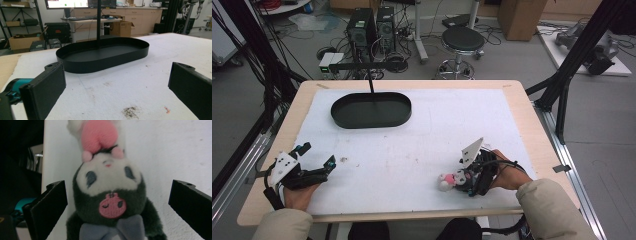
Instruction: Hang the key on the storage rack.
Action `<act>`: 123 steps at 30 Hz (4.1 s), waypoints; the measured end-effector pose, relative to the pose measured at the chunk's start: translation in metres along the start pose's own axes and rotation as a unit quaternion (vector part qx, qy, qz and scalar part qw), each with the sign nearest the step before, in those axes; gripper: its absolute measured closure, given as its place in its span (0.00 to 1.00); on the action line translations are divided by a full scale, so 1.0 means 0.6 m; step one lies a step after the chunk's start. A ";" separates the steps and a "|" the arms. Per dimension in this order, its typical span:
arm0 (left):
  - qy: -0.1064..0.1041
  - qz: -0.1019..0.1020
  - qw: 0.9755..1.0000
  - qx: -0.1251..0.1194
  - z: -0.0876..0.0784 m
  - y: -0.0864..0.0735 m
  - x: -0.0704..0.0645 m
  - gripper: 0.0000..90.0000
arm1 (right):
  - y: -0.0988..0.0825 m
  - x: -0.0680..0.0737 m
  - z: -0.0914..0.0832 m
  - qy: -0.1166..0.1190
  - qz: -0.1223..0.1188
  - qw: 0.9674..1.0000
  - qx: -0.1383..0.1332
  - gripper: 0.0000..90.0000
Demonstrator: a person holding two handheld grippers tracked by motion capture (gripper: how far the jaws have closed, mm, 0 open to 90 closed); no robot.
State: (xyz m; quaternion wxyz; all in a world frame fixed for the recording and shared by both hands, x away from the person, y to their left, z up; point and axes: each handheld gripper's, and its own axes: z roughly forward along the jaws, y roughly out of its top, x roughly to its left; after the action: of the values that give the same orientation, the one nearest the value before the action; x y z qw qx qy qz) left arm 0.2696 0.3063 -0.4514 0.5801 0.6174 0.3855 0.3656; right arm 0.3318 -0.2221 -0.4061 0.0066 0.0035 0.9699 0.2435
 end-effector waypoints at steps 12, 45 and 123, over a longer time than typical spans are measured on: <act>0.002 0.001 1.000 0.001 0.000 0.000 -0.001 0.02 | 0.002 -0.006 0.002 0.032 0.002 0.999 0.023 0.43; -0.264 0.052 0.960 0.071 0.091 0.167 -0.042 0.02 | 0.119 -0.034 -0.074 0.017 0.055 0.995 -0.087 0.46; -0.472 0.177 0.839 0.206 0.234 0.221 -0.257 0.63 | 0.177 -0.036 -0.074 -0.030 0.027 0.989 -0.144 0.01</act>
State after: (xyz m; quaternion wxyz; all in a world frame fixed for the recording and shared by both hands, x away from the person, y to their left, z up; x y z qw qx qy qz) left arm 0.3356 0.1029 -0.3281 0.4769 0.8780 0.0161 0.0384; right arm 0.3531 -0.1494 -0.3166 0.0292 0.0355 0.9235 0.3809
